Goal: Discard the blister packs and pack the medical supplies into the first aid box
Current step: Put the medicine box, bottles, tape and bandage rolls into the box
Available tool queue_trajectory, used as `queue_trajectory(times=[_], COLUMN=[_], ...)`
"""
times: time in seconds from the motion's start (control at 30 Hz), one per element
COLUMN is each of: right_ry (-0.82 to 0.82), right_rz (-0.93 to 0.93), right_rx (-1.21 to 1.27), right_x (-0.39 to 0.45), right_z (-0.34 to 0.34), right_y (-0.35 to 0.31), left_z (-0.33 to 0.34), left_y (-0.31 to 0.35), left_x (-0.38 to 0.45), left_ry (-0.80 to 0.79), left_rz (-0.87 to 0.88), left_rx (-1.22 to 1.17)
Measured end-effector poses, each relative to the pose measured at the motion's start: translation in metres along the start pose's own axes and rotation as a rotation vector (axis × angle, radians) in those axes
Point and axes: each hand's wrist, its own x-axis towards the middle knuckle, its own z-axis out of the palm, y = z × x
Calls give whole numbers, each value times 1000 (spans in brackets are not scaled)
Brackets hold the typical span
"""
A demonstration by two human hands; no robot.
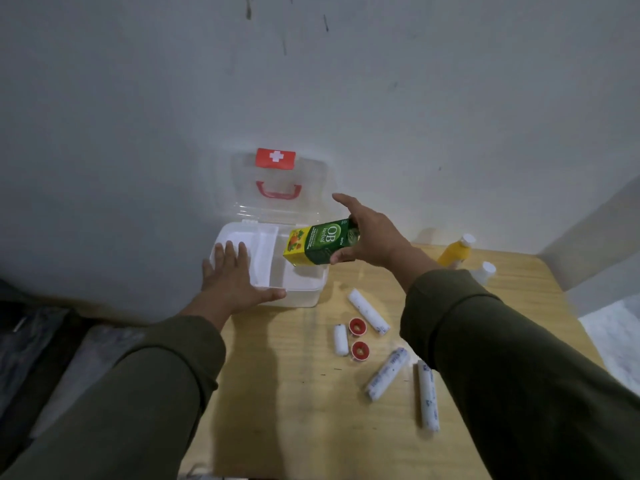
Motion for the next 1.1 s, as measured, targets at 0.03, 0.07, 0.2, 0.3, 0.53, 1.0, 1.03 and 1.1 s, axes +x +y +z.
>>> queue_trajectory(times=[0.03,0.07,0.2,0.3,0.53,1.0,1.03,1.1], right_ry=[-11,-15,-12,-36,-73,-39,-39,-12], right_rz=[3,8,33,58,60,137,116,98], right_rx=[-41,-93,-174,-51,-32,92,123,184], right_x=[3,6,18,27,41,45,44,43], right_z=[3,5,19,36,73,107,108,110], right_y=[-2,-5,-13,-17,-29,-40,-42,-45], left_z=[3,5,5,5,6,8,8,8], left_y=[0,1,3,4,0,-1,-1,-1], left_x=[-1,-1,1,-1,-2,-1,-1,-1], left_ry=[3,7,20,19,23,41,45,51], left_rz=[1,0,0,-1,-9,-5,-5,-5], left_rx=[16,26,34,26,28,11,13,18])
